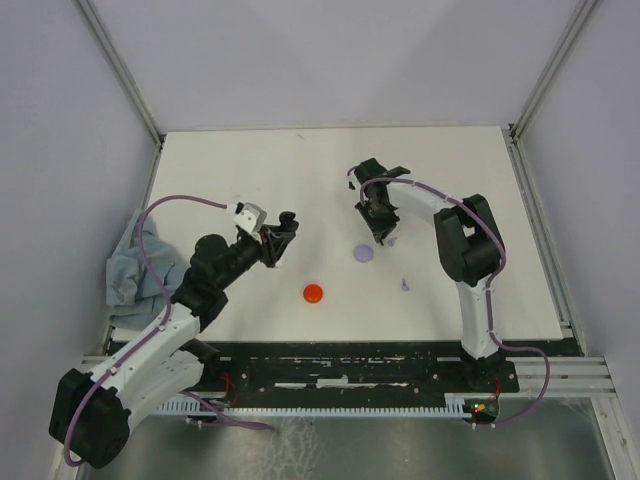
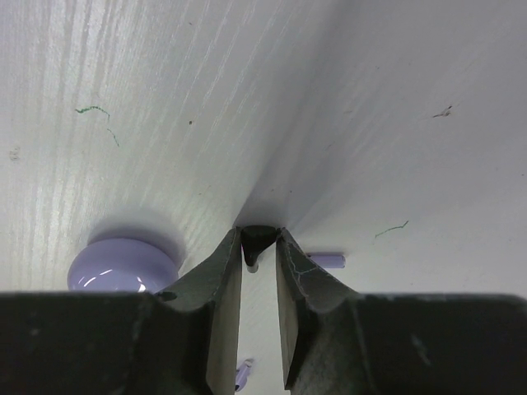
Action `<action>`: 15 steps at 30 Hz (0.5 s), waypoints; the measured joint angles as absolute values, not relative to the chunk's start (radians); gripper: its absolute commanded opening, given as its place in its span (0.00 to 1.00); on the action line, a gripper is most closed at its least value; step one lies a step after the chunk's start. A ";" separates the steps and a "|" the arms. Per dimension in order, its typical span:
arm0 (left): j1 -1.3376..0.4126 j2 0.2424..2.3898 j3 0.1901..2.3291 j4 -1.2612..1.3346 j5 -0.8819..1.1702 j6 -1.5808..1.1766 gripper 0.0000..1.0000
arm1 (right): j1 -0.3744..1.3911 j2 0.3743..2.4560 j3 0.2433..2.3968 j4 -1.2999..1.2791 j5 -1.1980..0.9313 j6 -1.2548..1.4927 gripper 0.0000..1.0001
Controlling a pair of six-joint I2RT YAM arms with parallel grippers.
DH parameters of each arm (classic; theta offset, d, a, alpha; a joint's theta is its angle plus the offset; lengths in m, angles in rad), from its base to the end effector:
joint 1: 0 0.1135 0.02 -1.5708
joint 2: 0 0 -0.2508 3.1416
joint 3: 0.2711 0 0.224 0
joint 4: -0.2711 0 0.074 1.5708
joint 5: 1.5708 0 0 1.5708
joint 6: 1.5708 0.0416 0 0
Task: Insert the wireless bluetooth earbuds into the charging case
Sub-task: Pick up the earbud from the center of the board.
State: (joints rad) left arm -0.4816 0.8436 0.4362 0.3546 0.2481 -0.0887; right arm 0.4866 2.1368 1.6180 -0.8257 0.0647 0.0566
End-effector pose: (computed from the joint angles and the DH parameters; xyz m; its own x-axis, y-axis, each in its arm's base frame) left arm 0.1631 -0.0968 0.2644 -0.1056 -0.0417 -0.9935 0.6596 0.7448 -0.1014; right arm 0.3527 0.1835 0.1577 -0.8857 -0.4047 -0.2276 -0.4044 0.9132 -0.0502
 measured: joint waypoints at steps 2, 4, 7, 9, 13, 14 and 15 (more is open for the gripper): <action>-0.487 0.846 0.435 0.361 0.262 -0.089 0.03 | 0.488 2.136 1.618 -0.825 0.066 0.059 0.24; -0.492 0.852 0.435 0.376 0.279 -0.089 0.03 | 0.489 2.127 1.605 -0.816 0.070 0.068 0.24; -0.495 0.856 0.430 0.393 0.307 -0.089 0.03 | 0.496 2.098 1.570 -0.803 0.072 0.086 0.24; -0.495 0.853 0.416 0.420 0.329 -0.089 0.03 | 0.502 2.072 1.551 -0.802 0.073 0.095 0.24; -0.495 0.848 0.383 0.469 0.388 -0.089 0.03 | 0.522 1.984 1.520 -0.802 0.084 0.119 0.24; -0.495 0.848 0.378 0.481 0.407 -0.089 0.03 | 0.527 1.957 1.516 -0.799 0.088 0.127 0.23; -0.495 0.848 0.373 0.493 0.423 -0.089 0.03 | 0.532 1.929 1.511 -0.797 0.091 0.132 0.23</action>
State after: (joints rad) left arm -0.4950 0.8478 0.3729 0.4934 0.4229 -0.0887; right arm 0.5320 1.9289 1.5112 -0.7975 0.0914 0.1322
